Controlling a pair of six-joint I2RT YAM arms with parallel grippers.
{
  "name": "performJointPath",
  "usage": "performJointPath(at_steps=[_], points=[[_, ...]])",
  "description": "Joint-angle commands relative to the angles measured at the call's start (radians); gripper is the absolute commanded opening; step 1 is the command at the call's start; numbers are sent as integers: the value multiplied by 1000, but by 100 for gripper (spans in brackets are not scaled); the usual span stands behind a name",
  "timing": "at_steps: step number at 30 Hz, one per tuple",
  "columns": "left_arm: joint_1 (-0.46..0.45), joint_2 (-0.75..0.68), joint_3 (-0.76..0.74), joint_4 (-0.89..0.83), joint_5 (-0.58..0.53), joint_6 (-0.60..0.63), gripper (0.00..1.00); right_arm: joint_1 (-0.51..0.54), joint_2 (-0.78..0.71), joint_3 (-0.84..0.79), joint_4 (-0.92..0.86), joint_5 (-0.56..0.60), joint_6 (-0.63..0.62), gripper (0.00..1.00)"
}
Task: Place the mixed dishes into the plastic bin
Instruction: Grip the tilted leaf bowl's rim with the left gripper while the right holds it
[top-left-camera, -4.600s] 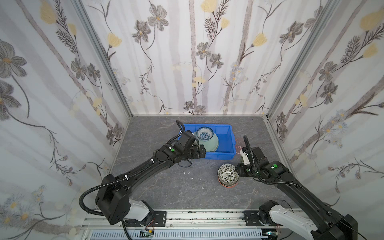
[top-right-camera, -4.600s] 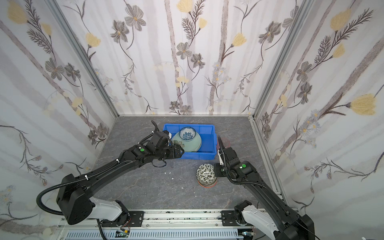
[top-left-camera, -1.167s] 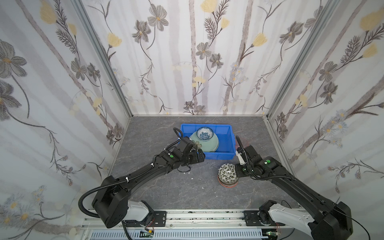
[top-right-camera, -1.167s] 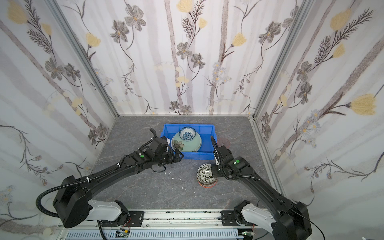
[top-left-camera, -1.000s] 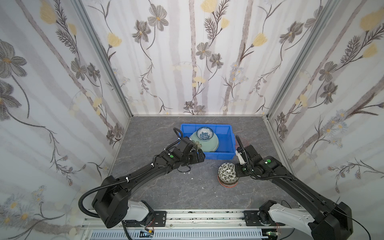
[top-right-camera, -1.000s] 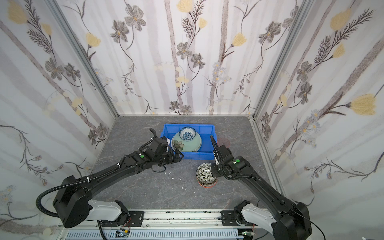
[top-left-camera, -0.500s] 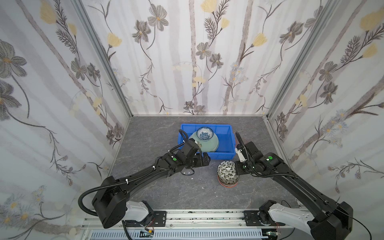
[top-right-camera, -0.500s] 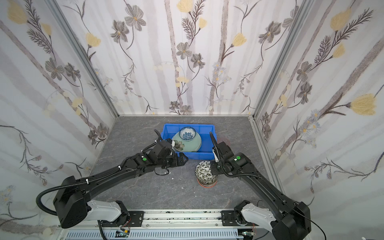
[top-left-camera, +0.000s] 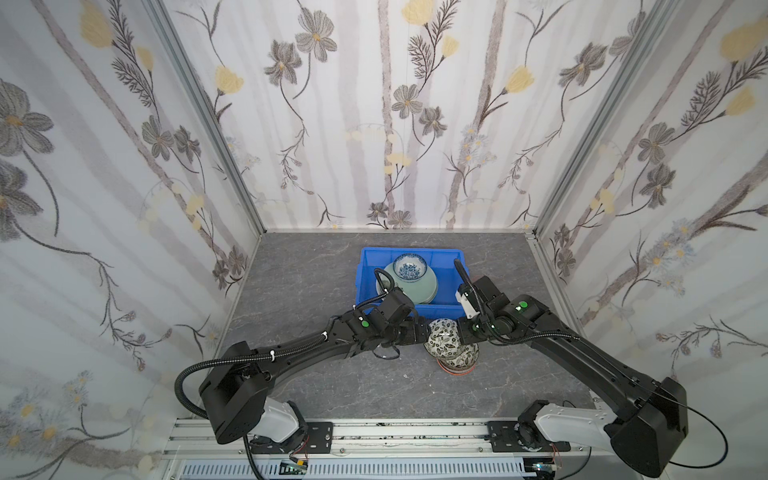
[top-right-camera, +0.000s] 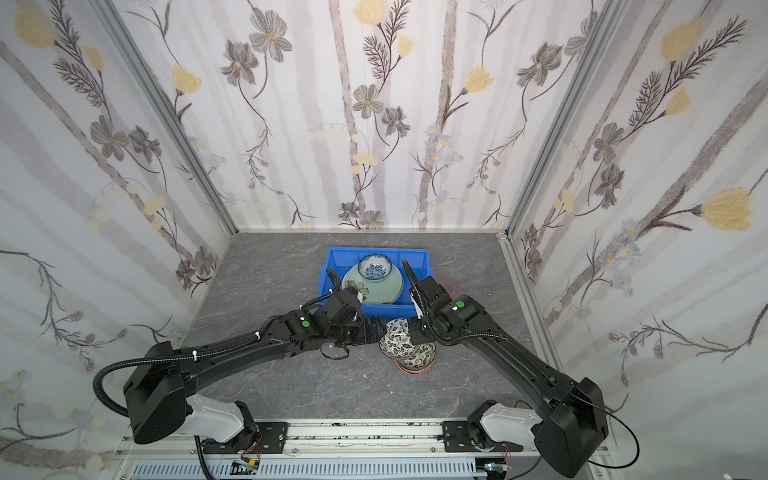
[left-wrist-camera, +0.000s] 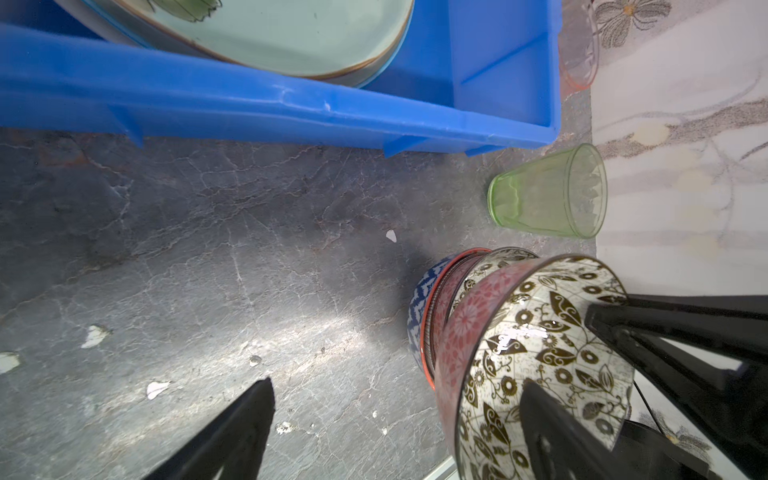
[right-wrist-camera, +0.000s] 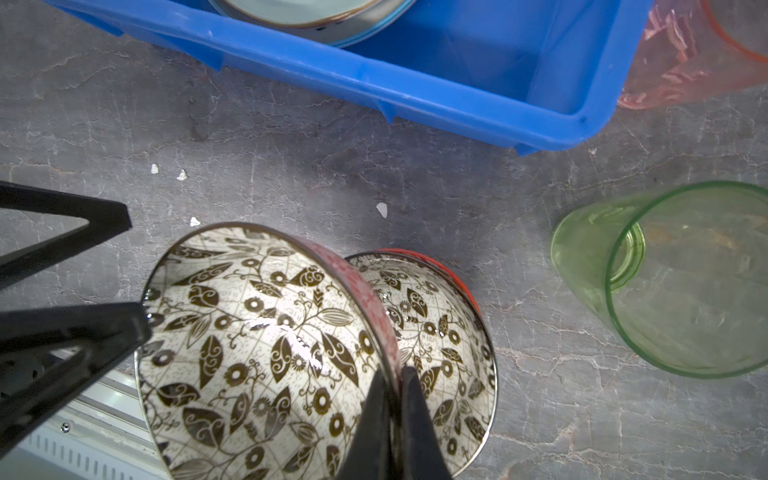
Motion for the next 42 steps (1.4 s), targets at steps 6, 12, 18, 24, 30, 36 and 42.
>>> performJointPath(at_steps=[6, 12, 18, 24, 30, 36, 42], points=[[-4, 12, 4, 7, -20, -16, 71, 48, 67, 57, 63, 43, 32, 0], [-3, 19, -8, 6, -23, -20, 52, 78, 108, 92, 68, 46, 34, 0], [-4, 28, -4, 1, -23, -24, 34, 103, 134, 113, 68, 51, 37, 0], [-3, 35, -3, -9, -28, -29, 26, 117, 151, 129, 66, 56, 38, 0], [-2, 35, -4, -19, -36, -30, 14, 126, 164, 141, 62, 63, 37, 0], [-3, 35, 0, -28, -43, -26, 2, 132, 167, 150, 64, 57, 38, 0], [-4, 27, 7, -43, -60, -20, 0, 135, 152, 142, 94, 3, 37, 7]])
